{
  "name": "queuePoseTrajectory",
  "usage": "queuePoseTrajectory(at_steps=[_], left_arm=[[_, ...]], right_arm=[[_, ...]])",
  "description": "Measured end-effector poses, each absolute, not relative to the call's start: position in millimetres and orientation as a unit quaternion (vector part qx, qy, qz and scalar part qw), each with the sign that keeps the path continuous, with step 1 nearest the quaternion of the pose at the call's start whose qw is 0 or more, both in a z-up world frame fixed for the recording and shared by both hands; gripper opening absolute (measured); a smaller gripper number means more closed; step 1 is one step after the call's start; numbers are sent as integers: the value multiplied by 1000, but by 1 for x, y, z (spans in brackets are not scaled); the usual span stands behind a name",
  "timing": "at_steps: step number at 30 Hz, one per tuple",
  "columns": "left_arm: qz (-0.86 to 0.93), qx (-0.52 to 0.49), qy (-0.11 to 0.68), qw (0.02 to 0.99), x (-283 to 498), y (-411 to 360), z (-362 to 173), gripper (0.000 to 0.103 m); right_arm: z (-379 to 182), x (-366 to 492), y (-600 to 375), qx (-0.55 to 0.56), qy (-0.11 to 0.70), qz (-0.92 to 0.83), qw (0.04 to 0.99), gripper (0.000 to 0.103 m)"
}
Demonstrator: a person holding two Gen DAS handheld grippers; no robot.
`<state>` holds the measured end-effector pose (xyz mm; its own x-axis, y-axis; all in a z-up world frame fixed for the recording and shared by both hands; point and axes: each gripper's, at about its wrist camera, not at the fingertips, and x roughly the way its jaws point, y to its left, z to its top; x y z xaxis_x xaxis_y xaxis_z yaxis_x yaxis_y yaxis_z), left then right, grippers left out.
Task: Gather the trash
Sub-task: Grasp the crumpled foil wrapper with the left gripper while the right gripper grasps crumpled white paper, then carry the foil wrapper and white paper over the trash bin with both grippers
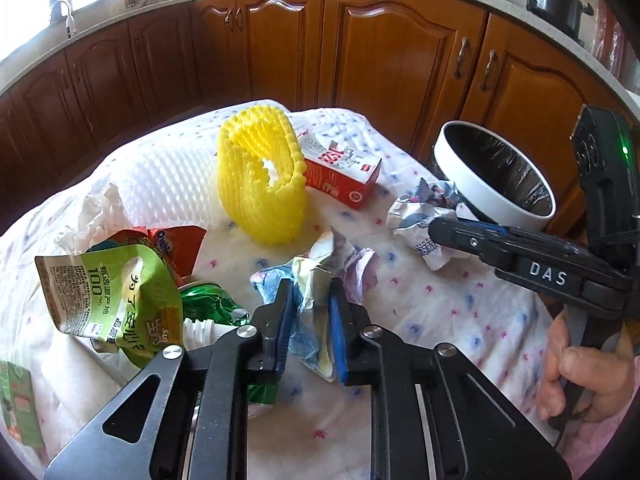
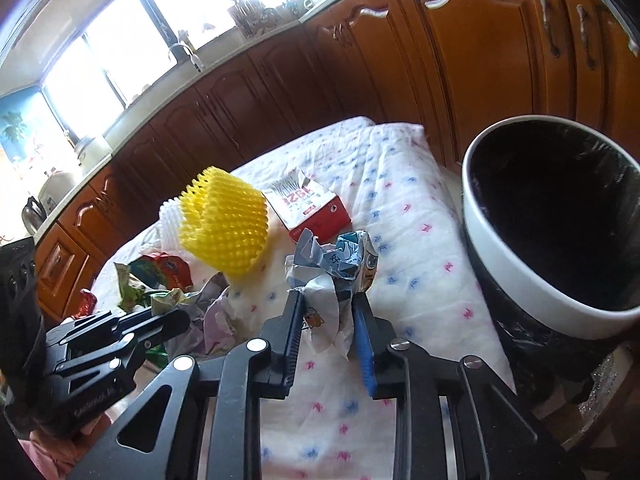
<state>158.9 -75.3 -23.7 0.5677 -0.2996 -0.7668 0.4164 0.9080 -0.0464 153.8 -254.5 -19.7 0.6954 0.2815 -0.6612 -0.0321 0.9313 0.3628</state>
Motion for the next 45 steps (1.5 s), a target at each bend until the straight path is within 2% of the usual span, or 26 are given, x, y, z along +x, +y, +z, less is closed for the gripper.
queuePoseTrajectory(at_steps=[13,26,45], left_arm=[[-236,22,391,890,135,-78,13,13],[-279,21,380,882,119,-125,25,13],[-312,23,366,876,147,-196,41,13]], right_arm=[[11,97,-296,186,335,51,922,25],[23,61,-340,204,311,10,928,25],[31,85,-395,194,306,-48,931,25]])
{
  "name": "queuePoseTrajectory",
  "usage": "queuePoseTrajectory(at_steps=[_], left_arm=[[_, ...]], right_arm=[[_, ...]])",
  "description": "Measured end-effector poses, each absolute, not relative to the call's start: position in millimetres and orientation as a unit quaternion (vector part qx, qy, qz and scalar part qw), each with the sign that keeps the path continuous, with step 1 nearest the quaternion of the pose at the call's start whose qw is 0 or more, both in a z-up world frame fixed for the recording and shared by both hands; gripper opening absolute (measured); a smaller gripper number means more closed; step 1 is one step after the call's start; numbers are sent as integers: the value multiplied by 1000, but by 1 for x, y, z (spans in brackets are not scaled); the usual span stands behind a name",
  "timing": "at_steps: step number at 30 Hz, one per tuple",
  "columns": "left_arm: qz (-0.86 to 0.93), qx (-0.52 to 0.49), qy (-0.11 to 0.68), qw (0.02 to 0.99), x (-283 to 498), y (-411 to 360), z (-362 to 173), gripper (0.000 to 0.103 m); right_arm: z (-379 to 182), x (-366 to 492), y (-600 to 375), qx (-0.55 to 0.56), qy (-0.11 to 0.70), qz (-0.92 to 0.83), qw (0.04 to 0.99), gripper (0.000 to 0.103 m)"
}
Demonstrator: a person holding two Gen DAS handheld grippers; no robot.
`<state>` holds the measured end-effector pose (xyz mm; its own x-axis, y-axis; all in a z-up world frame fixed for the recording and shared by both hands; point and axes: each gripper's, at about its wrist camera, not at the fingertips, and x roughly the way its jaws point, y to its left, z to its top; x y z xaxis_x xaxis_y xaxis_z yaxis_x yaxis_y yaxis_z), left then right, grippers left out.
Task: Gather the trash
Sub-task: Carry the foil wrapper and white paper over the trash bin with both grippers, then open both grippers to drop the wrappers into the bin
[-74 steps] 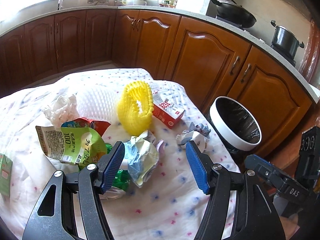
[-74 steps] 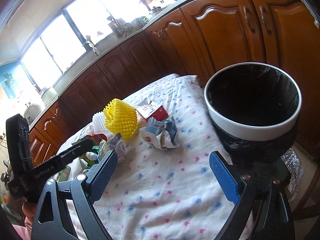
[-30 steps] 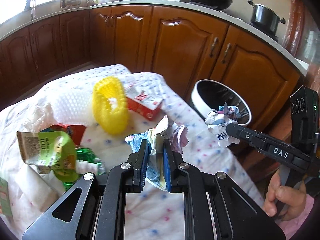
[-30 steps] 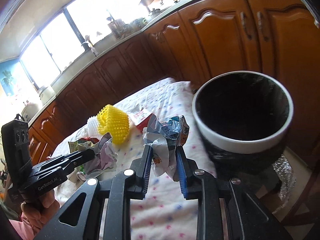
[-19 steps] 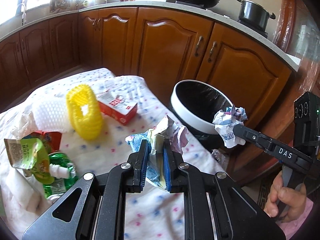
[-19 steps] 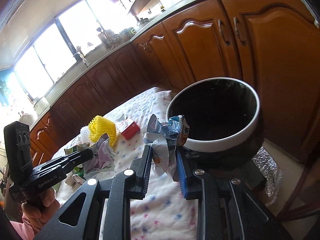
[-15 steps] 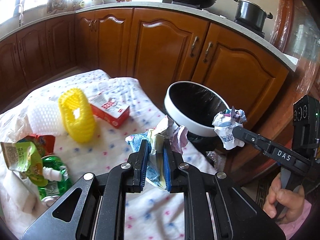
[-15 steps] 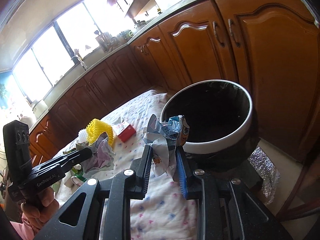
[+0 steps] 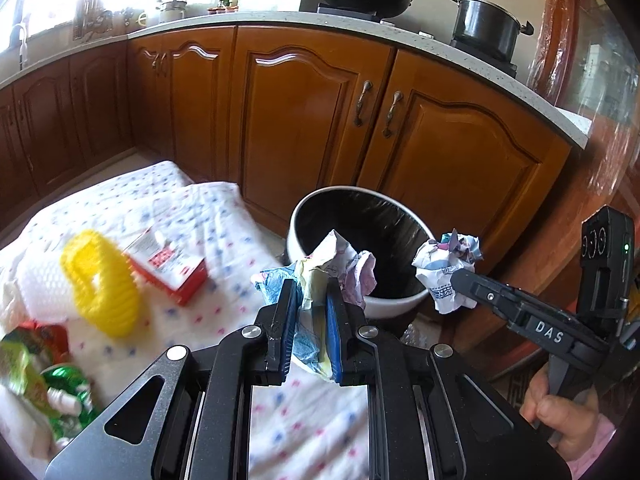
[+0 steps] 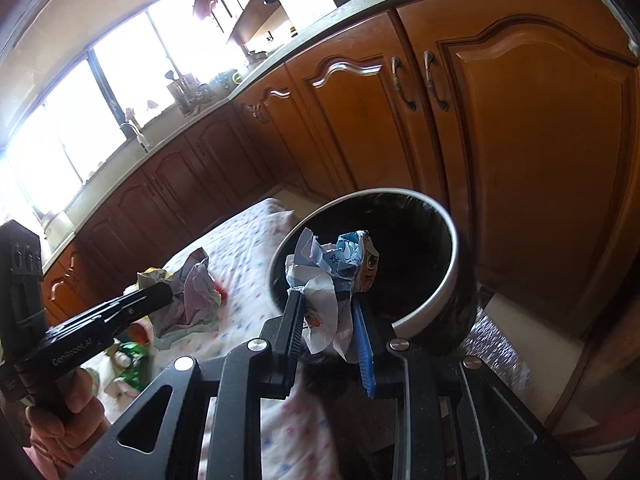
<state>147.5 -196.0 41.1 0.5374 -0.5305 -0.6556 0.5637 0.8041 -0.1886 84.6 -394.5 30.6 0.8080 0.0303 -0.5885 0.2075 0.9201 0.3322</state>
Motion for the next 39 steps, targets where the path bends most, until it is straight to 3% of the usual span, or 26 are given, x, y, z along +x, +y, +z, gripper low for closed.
queuePoseTrajectory(at_steps=[15,19,20,22,25,30,37,39], left_arm=[[-300,50,390,869,201,-271,29,13],[-298,58,404,863,211,-280,19,16],[-298,60,408,861,213,-283,17,17],[-295,61,415,858,214,-285,13,25],[-293,60,414,860,215,-285,10,45],[-298,56,415,858,211,-283,8,45],[-288,36,414,863,196,-258,9,49],[-282,34,412,866,191,-250,8,50]], right_arm=[[18,133,-422,174,351,-71,917,27],[12,140,-429,183,359,-70,912,37],[11,141,-430,189,360,-69,911,44],[12,139,-432,194,356,-67,911,53],[13,135,-434,199,349,-67,913,53],[18,122,-436,212,332,-70,917,56],[22,93,-423,225,303,-62,924,84],[22,86,-414,228,294,-57,926,87]])
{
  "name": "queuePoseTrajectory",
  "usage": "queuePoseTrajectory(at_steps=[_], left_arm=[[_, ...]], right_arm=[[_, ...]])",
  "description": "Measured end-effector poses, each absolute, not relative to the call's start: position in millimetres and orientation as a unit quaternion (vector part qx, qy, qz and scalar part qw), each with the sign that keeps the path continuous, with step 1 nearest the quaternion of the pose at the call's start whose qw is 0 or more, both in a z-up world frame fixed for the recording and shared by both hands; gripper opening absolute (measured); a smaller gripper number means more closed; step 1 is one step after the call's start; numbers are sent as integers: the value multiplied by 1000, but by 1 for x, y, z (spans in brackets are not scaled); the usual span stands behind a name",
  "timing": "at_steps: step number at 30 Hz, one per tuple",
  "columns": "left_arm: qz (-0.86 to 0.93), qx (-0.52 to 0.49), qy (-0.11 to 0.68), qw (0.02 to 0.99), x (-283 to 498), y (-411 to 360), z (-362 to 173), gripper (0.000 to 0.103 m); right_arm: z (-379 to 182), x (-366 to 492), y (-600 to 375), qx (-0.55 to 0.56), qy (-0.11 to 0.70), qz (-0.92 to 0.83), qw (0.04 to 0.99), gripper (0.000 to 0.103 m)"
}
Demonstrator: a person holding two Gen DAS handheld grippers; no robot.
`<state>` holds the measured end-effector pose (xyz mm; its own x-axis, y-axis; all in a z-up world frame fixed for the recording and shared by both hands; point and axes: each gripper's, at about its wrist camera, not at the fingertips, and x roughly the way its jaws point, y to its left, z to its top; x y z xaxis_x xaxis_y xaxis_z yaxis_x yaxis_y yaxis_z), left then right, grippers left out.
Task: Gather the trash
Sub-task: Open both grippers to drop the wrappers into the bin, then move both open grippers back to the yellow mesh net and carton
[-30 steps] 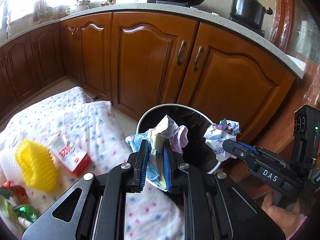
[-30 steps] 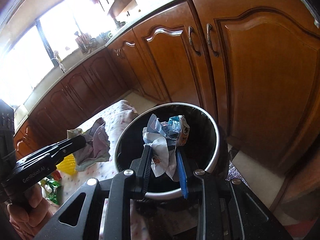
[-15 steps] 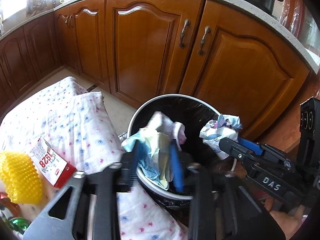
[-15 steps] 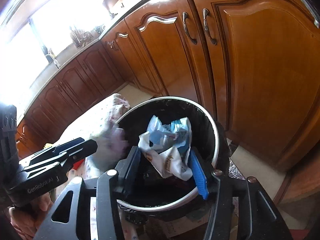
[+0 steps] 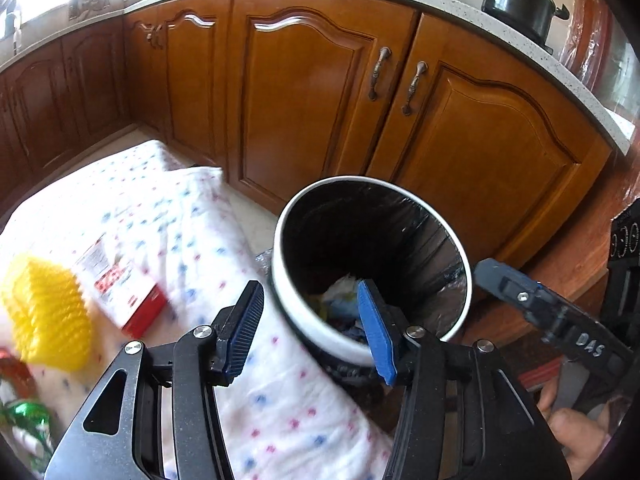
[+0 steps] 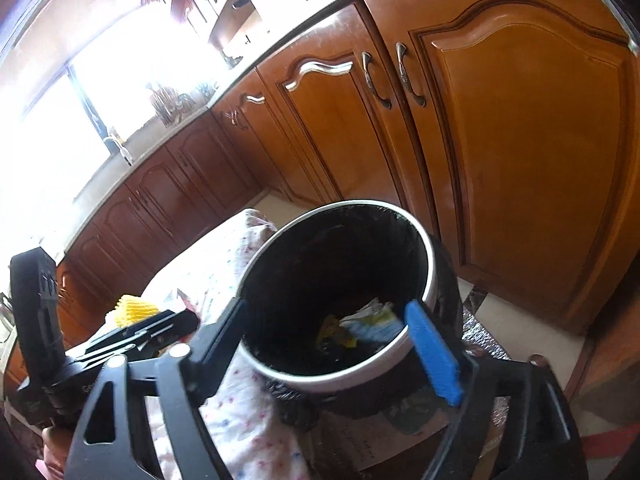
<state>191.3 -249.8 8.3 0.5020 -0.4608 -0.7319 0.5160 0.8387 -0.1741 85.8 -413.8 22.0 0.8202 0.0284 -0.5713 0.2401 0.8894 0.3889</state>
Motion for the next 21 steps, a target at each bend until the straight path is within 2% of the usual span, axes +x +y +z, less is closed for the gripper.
queuePoseTrajectory(at_steps=[8,21], left_arm=[[-259,2,411,874,162,-201,4,52],[-210,-29,394,895,120,-113,10,56]], right_arm=[[21,65,-377,238,282,-35,929,92],[10,54,-310,230,299,11,926,92]])
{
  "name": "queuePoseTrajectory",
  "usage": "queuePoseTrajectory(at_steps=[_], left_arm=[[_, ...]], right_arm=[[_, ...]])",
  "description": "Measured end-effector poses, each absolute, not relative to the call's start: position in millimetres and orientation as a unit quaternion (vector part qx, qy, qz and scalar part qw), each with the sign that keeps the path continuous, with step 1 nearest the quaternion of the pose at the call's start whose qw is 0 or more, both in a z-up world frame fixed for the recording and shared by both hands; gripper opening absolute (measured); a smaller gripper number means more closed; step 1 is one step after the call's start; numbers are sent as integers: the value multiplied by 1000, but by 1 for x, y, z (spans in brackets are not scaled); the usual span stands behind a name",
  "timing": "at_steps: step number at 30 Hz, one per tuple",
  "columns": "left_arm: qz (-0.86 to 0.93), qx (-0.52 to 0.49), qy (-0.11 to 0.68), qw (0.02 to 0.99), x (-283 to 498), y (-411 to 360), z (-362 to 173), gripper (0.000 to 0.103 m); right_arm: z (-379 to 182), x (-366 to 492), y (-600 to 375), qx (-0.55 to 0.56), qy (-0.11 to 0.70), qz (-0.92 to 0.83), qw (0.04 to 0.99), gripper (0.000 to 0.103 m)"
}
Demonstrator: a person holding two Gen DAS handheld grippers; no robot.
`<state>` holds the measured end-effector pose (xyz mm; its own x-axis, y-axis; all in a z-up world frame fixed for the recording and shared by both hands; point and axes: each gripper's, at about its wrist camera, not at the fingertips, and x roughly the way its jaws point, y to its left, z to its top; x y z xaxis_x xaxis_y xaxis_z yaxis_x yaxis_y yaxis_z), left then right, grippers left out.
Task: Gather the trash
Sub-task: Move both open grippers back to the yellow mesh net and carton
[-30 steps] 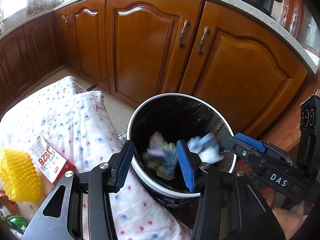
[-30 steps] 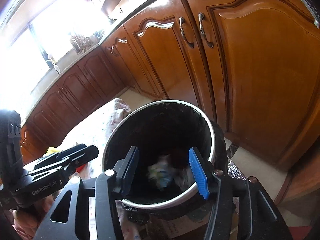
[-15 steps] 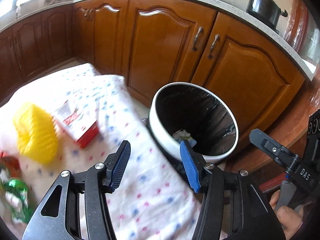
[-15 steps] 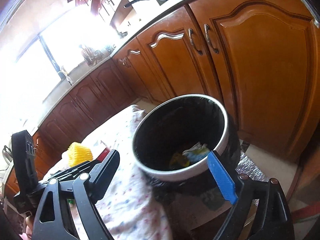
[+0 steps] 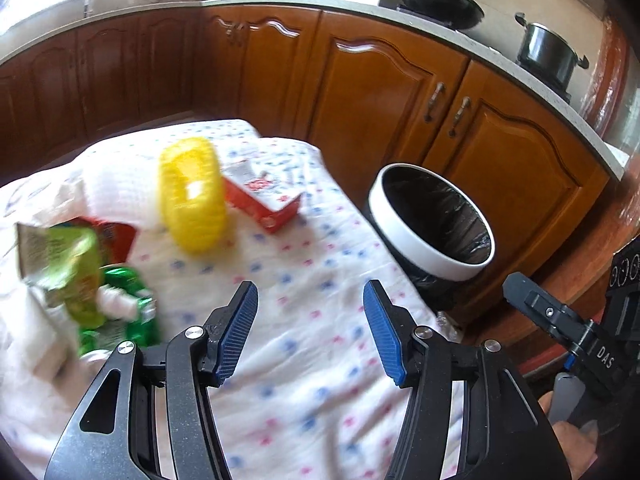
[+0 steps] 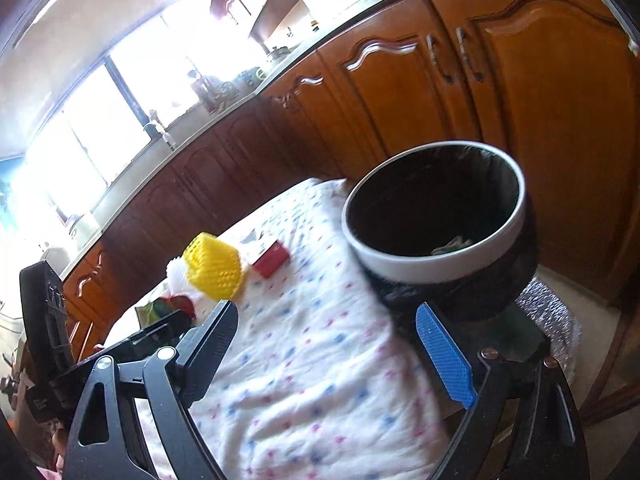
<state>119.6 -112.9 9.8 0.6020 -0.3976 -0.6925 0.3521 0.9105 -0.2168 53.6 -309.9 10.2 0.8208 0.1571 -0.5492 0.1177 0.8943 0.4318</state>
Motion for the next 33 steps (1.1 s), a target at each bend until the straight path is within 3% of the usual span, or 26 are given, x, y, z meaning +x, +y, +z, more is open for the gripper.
queuePoseTrajectory(at_steps=[13,33], left_arm=[[-175,-57,392,901,116,-52,12,56],[-146,-52,396,905,156,-30,16,56]], right_arm=[[9,72,-273,198,318,40,926,92],[11,142,-243,105,347,88,928,92]])
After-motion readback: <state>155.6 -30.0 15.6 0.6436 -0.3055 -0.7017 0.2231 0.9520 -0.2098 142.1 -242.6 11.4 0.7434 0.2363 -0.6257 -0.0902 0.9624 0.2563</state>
